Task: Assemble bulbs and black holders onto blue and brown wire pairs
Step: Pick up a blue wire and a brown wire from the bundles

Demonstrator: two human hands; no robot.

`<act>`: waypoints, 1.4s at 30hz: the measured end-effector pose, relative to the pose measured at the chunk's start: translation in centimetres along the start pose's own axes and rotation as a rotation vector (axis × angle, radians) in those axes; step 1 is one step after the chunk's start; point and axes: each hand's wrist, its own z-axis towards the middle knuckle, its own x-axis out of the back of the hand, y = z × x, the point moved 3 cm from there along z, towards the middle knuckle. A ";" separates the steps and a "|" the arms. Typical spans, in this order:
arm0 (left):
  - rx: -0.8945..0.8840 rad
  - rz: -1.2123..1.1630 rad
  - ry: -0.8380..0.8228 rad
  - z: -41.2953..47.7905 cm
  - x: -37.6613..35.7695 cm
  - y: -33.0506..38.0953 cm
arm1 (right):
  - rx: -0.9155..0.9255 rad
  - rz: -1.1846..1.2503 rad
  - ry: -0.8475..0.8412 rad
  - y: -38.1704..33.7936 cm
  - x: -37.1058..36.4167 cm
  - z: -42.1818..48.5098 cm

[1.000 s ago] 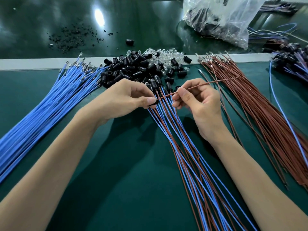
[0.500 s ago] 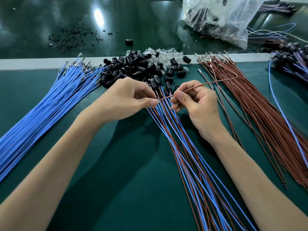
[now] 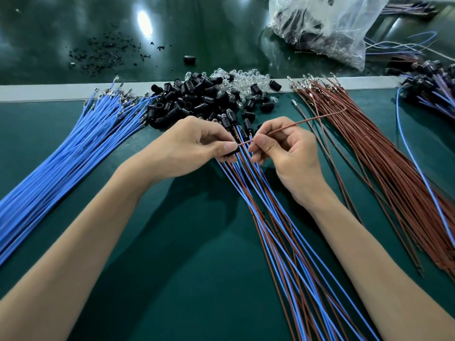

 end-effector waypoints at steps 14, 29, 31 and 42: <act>0.038 0.119 0.008 -0.2 0.8 0.2 | -0.192 0.335 0.181 0.5 1.2 0.7; 0.075 0.046 0.015 -0.2 0.4 0.2 | -0.111 0.276 0.194 0.2 1.6 0.6; 0.081 0.063 -0.025 -0.4 0.3 0.3 | -0.103 0.234 0.202 0.3 1.6 0.6; 0.025 0.118 0.034 -0.2 -0.3 0.5 | -0.085 0.031 -0.054 0.2 0.3 0.1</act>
